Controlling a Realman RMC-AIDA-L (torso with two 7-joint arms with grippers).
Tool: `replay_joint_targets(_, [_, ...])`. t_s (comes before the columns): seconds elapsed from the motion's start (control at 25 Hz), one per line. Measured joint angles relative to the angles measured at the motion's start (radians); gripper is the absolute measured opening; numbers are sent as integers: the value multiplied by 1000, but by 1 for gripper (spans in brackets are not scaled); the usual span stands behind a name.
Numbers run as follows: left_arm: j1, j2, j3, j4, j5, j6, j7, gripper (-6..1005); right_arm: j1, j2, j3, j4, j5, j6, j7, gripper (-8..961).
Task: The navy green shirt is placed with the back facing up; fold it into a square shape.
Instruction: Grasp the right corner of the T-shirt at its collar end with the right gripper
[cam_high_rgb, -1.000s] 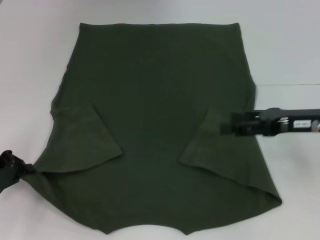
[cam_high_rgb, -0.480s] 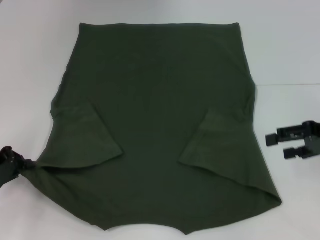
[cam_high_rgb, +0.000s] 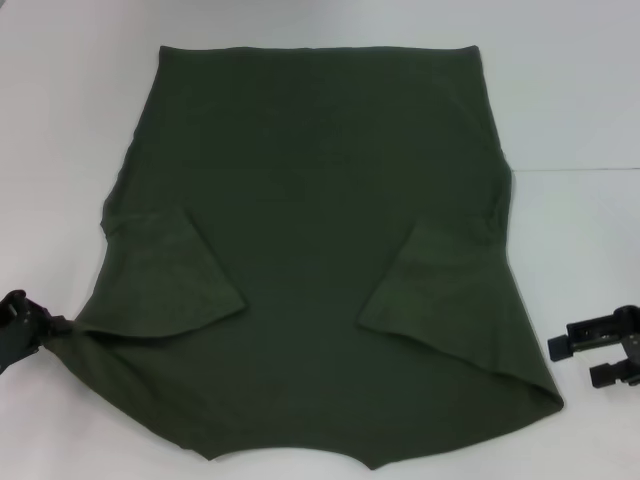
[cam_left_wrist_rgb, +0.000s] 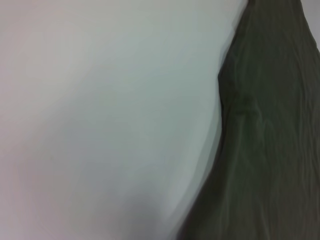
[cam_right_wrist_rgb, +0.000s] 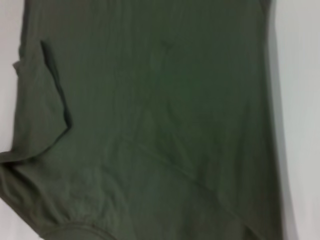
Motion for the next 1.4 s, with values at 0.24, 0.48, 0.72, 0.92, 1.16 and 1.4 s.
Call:
replay_joint_targets(0.24, [0,-3,0,-2,0,-7,10,3,4,12,-9,38,-11,53,-10,924])
replay_joint_targets(0.48, [-1,-4,-2,-4,-10,-11,17,2,9,34,-37,41,-13,99,-14,924])
replay_joint_targets(0.72, [-2,-4,-2,-8,-23,-13,24,3,11,51,-51,42,-13,128,-20,924])
replay_joint_targets(0.92, [-4,-4,-4,-8,-24,-17,24,2,11,58,-51,42,-13,146,-23,924])
replay_joint_targets(1.16, [-6,-4,-5,-9,-25,-17,24,2,13,63,-52,55,-13,166,-37,923])
replay_joint_targets(1.4, [-8,-3,-4,-9,-25,-17,24,3,15,75,-54,55,-13,176,-49,923])
